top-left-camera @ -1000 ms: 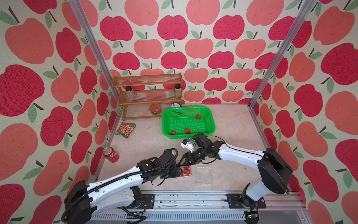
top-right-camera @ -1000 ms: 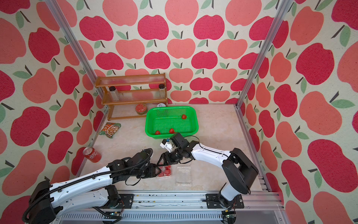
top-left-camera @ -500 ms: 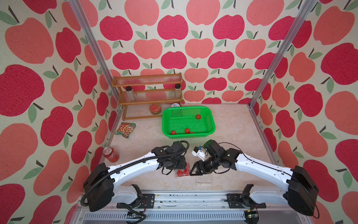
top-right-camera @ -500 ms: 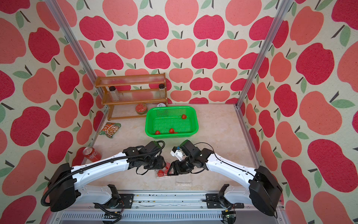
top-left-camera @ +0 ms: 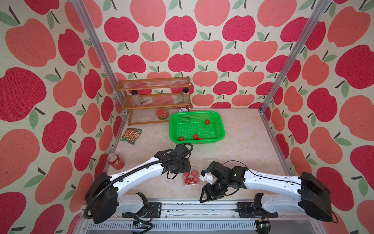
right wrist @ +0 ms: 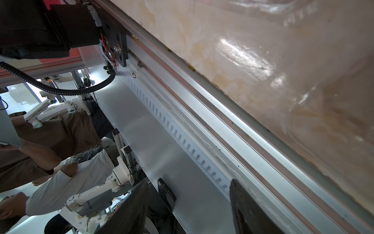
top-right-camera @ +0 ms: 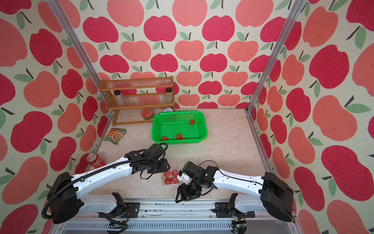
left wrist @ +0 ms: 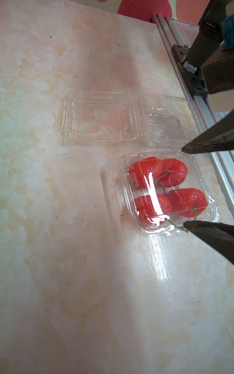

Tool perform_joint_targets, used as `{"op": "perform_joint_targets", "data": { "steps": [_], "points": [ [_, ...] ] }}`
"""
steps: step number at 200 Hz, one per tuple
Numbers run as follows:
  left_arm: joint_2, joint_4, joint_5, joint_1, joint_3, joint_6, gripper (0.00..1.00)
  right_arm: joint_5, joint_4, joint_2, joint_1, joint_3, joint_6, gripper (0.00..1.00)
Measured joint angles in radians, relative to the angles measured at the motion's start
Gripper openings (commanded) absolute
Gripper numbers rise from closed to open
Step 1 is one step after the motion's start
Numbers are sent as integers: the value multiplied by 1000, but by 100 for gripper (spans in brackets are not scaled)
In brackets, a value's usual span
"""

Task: Pack strawberries into containers
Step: Move the packing box to the center of the board, then close the packing box at the center of the board.

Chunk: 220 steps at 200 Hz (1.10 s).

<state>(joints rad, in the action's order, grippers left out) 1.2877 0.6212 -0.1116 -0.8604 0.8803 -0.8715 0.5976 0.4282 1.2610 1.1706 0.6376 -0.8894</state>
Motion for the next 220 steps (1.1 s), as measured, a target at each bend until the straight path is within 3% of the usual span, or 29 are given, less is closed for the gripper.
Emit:
{"op": "perform_joint_targets", "data": {
  "steps": [49,128,220],
  "points": [
    [8,0,0,3,5,0,52,-11,1,69,-100,-15,9,65],
    [17,0,-8,6,17,8,52,-61,81,113,-315,84,169,66],
    [185,0,-61,-4,83,56,52,9,65,180,-270,133,235,64]
  ]
}}
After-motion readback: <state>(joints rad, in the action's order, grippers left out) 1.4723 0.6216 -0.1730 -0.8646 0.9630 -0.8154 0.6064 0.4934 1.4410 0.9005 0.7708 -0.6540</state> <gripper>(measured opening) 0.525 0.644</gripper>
